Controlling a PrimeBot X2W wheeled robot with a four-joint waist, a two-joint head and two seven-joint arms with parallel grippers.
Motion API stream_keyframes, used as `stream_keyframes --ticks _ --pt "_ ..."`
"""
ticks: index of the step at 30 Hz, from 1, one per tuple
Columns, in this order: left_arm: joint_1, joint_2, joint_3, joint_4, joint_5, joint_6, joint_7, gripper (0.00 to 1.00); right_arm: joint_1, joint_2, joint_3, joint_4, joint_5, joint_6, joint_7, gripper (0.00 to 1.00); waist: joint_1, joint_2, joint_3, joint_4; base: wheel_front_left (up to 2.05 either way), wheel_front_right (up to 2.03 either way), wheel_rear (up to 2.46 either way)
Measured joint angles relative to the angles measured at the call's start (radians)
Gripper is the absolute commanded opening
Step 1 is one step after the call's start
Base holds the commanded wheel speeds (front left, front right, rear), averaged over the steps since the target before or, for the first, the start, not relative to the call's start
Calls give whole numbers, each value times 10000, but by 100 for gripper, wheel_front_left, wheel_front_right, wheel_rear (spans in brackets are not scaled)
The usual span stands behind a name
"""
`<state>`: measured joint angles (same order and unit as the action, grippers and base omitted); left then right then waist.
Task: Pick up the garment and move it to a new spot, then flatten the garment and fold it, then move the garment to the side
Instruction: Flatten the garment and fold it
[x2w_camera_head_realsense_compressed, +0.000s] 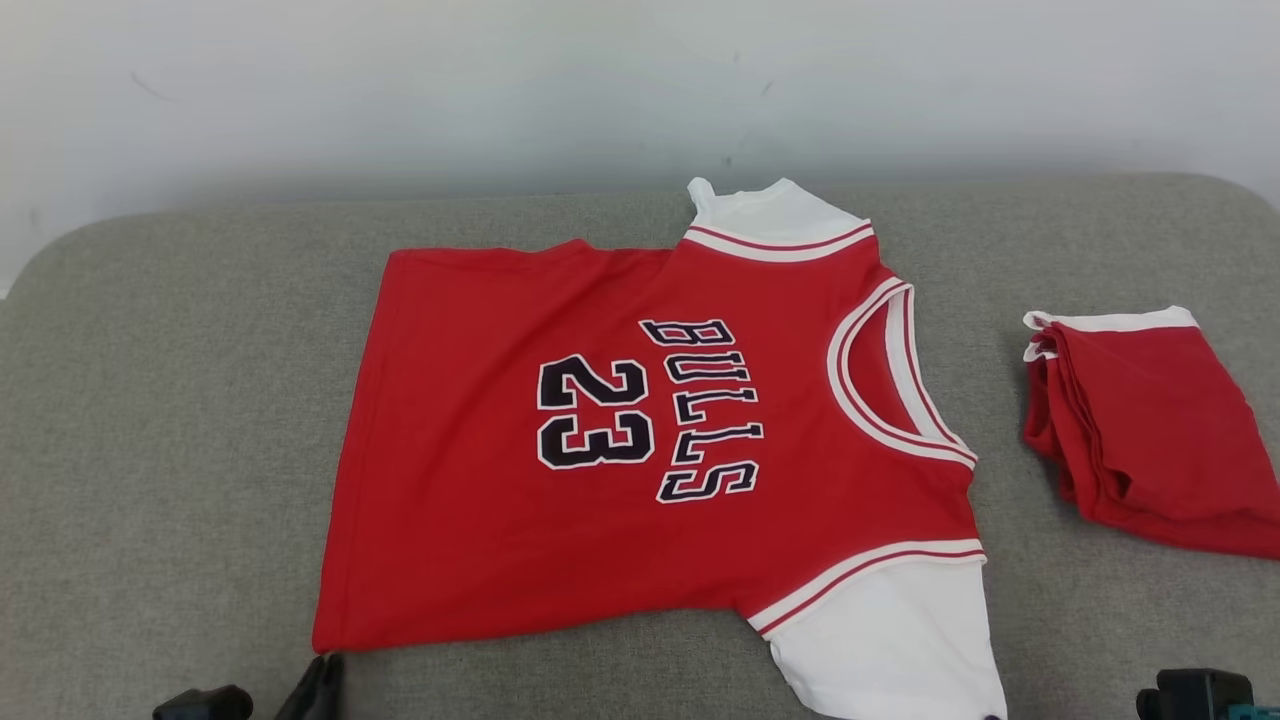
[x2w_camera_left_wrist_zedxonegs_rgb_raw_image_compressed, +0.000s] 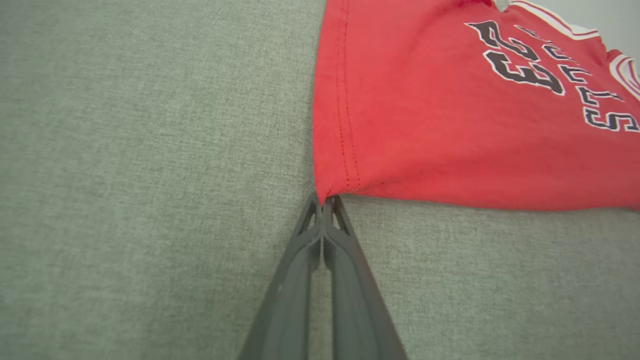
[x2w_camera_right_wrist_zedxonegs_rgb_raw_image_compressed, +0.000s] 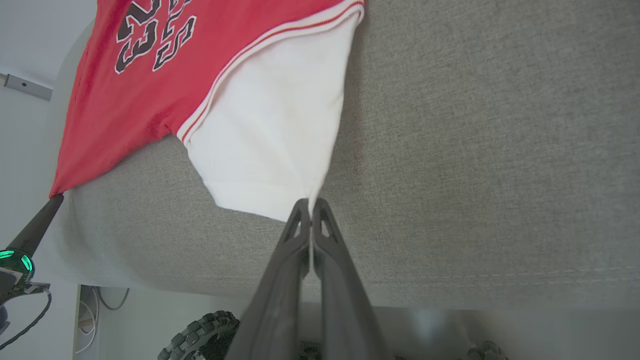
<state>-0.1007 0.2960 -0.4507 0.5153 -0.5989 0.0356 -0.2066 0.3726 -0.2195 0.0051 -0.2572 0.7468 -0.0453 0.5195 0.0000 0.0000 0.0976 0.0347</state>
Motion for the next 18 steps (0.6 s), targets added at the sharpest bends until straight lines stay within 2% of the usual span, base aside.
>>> stream_keyframes --ticks 1,9,14,18 --pt "1 8 -40 -69 0 2 33 100 -79 25 -8 42 0 -81 8 100 0 1 18 1 0 0 0" --pt "-9 140 -81 -790 59 -8 -61 100 -568 29 19 272 -217 -174 0 100 1 0 103 37 0 0 0" --pt "-67 211 219 -1501 234 140 -288 100 -1085 58 -63 244 -826 -268 -525 100 1 0 -51 109 0 0 0" --pt "-112 217 368 -2155 456 276 -376 100 -1672 314 -17 109 -1206 -341 -1135 100 1 0 -286 157 0 0 0"
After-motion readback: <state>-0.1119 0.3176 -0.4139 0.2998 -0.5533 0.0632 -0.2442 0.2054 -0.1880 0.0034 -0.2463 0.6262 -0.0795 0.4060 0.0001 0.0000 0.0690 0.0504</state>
